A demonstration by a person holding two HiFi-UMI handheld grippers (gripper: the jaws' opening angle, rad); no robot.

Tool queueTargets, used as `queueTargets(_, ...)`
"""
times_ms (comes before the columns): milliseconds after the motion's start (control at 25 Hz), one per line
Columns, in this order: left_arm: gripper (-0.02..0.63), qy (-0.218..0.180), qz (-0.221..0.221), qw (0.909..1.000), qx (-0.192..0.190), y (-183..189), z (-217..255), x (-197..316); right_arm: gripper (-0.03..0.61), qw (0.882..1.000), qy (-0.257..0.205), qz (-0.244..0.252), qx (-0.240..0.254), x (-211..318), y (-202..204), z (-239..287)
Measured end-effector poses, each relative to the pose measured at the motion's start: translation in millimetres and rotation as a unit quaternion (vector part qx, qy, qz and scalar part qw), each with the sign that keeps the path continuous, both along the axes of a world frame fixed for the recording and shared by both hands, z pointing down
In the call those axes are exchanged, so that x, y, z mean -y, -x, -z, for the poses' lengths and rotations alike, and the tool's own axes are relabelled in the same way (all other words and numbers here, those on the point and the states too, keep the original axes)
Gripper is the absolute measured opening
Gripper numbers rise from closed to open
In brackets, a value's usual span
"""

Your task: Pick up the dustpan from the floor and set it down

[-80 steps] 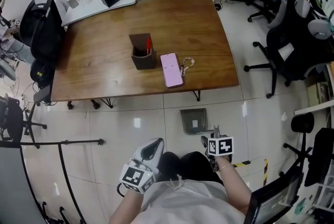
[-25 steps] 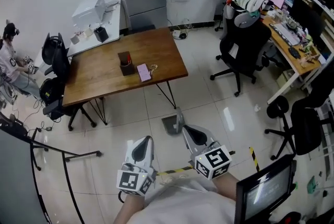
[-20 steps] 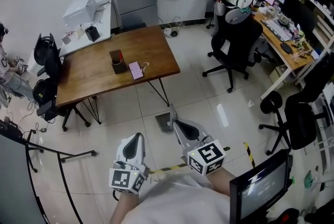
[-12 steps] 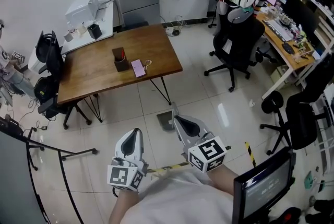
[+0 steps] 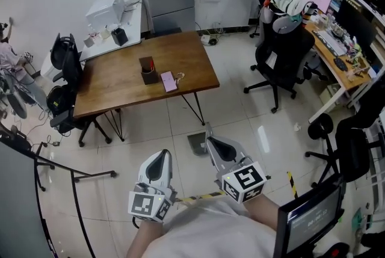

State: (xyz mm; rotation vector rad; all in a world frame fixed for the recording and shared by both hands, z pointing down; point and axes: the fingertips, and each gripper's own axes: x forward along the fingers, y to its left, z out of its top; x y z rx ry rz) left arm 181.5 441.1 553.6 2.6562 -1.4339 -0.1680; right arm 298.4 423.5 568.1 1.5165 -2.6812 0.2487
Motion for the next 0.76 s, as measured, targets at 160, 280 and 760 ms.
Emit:
queueTargets(160,0.015,0.0,0.0,1.0,-0.005,-2.9,3.3,1.5,0.002,1.0,0.004,0.0,0.002,4.1,-0.8,-0.6)
queueTargets(280,0.015,-0.002,-0.003,1.0,-0.003,-8.1,4.0,4.2,0.002,1.0,0.002,-0.003,-0.001,6.4,-5.0,0.0)
queueTargets(760,0.015,0.004,-0.003,1.0,0.002,-15.1,0.1,22.8,0.002,1.0,0.012,-0.014,0.0,21.3,-17.2,-5.4)
